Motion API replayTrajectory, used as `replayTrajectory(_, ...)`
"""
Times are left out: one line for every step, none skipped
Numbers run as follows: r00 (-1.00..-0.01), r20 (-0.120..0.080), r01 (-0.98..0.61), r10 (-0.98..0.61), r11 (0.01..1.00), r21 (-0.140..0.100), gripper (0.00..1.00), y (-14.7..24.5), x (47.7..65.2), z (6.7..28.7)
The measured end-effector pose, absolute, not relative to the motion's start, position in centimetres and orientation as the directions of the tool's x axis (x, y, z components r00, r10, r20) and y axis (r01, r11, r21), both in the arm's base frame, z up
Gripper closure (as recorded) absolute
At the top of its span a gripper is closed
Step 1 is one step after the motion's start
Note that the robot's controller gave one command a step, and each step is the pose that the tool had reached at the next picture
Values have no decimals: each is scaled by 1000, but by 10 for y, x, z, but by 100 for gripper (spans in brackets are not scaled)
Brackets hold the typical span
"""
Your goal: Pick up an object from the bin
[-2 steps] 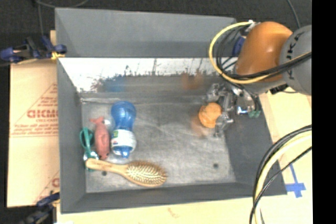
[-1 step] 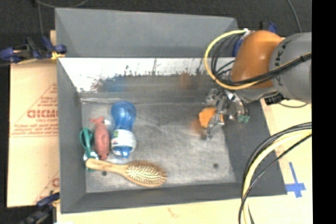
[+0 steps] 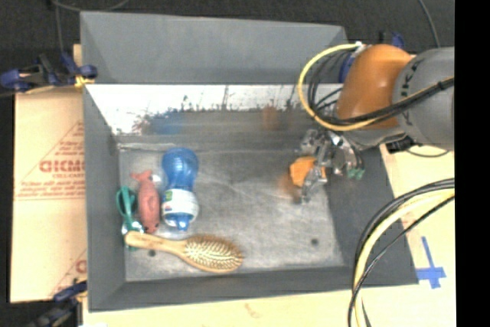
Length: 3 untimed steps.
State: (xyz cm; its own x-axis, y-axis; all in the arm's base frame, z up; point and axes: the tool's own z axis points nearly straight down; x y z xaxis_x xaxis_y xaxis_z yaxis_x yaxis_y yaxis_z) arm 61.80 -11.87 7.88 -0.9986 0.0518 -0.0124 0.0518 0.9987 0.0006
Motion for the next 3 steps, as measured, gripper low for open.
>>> replayTrajectory(-999, -4, 40, 40, 999, -2, 100, -117, 630, 187)
replayTrajectory(-999, -4, 40, 40, 999, -2, 100, -117, 630, 186)
replayTrajectory(-1000, 3, 16, 16, 1000, -1, 100, -109, 626, 226)
